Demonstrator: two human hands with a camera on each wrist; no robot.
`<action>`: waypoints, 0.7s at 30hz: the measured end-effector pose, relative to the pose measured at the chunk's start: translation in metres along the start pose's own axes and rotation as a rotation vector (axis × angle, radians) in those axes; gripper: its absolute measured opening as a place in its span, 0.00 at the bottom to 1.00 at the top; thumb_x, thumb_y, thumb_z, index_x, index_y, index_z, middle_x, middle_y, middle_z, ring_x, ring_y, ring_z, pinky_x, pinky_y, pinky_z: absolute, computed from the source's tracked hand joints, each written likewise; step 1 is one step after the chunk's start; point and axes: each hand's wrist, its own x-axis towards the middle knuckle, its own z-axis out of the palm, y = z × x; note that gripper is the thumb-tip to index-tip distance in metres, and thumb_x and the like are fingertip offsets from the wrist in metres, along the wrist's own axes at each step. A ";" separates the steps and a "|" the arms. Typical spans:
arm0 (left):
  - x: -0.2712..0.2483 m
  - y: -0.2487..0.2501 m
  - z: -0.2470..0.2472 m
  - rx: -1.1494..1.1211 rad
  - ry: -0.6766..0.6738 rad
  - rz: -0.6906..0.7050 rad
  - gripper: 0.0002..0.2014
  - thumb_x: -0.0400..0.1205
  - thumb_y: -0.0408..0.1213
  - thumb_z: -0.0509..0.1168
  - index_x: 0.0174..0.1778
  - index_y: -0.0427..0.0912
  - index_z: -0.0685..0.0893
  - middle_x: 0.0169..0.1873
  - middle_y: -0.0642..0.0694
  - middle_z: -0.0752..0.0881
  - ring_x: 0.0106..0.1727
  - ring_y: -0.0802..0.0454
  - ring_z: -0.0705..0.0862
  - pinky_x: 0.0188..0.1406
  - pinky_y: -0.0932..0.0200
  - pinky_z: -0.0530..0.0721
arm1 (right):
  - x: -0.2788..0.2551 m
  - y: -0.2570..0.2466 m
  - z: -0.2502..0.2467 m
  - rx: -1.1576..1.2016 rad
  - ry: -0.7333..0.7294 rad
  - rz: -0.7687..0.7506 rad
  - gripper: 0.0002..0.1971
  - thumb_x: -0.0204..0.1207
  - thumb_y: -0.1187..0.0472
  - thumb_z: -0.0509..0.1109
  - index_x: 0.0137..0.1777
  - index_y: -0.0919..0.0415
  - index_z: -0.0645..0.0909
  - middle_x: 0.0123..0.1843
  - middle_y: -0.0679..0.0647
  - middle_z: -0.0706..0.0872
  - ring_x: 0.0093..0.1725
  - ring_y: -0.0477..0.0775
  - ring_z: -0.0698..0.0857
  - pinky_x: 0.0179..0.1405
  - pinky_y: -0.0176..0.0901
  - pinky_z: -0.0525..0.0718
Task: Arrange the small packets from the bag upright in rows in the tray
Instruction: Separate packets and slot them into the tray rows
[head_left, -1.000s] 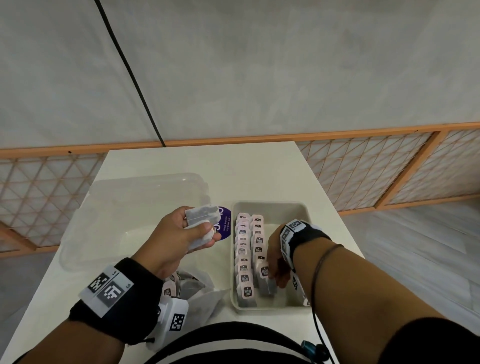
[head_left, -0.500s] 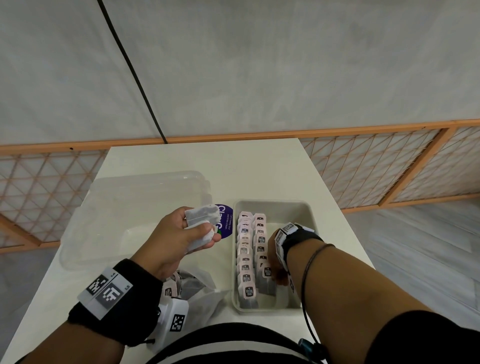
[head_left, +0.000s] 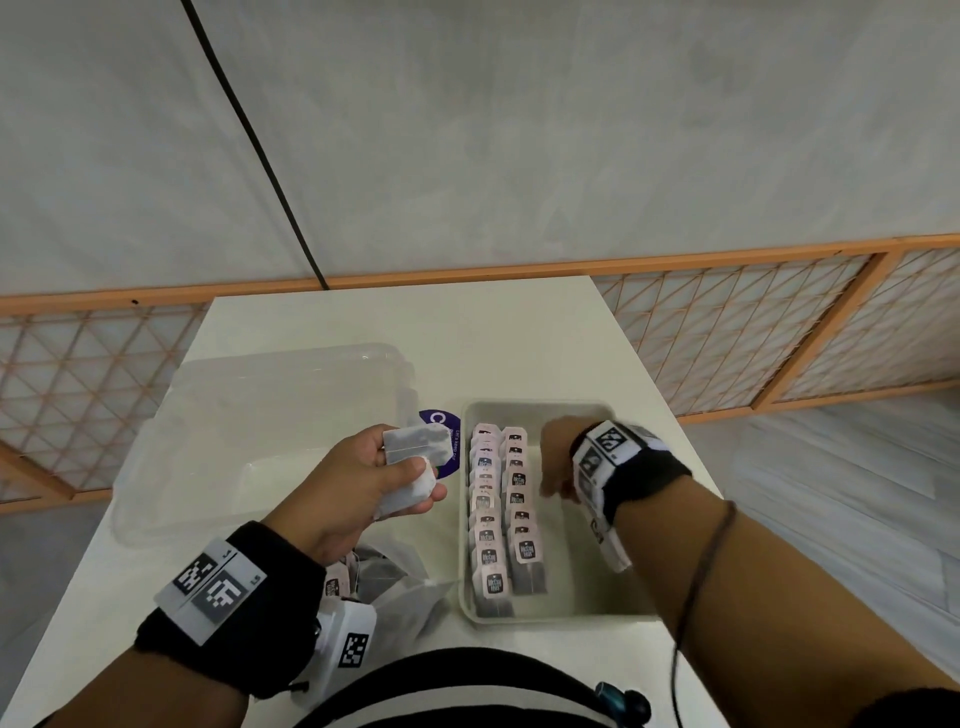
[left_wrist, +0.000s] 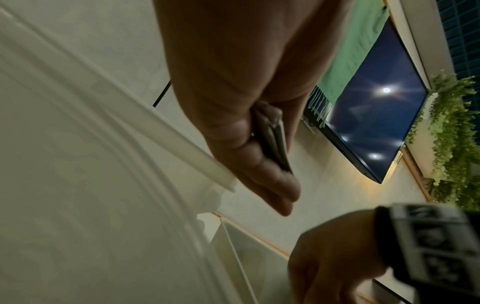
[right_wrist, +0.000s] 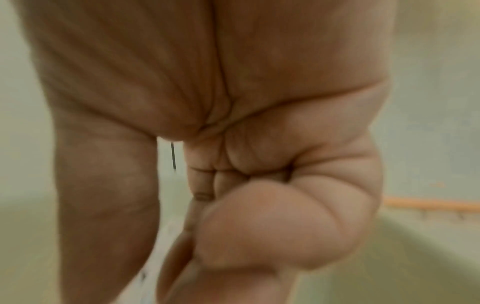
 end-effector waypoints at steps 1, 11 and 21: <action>0.001 0.000 0.000 0.005 -0.003 -0.005 0.11 0.82 0.23 0.62 0.59 0.34 0.79 0.51 0.33 0.88 0.48 0.34 0.90 0.40 0.54 0.90 | -0.006 0.006 -0.007 0.003 0.056 0.002 0.12 0.71 0.55 0.77 0.31 0.58 0.81 0.39 0.53 0.88 0.35 0.49 0.82 0.40 0.36 0.82; 0.003 -0.005 0.026 0.206 -0.220 -0.052 0.15 0.83 0.17 0.53 0.60 0.30 0.81 0.21 0.53 0.85 0.24 0.63 0.83 0.28 0.65 0.81 | -0.054 0.077 0.017 0.094 0.087 0.239 0.17 0.80 0.54 0.65 0.31 0.59 0.73 0.35 0.51 0.83 0.32 0.50 0.82 0.36 0.41 0.82; 0.007 -0.016 0.028 0.278 -0.149 -0.092 0.17 0.82 0.17 0.53 0.63 0.29 0.80 0.19 0.55 0.82 0.20 0.64 0.80 0.23 0.67 0.77 | -0.030 0.079 0.037 0.278 0.111 0.158 0.14 0.75 0.67 0.63 0.32 0.63 0.87 0.31 0.55 0.91 0.35 0.48 0.91 0.50 0.42 0.89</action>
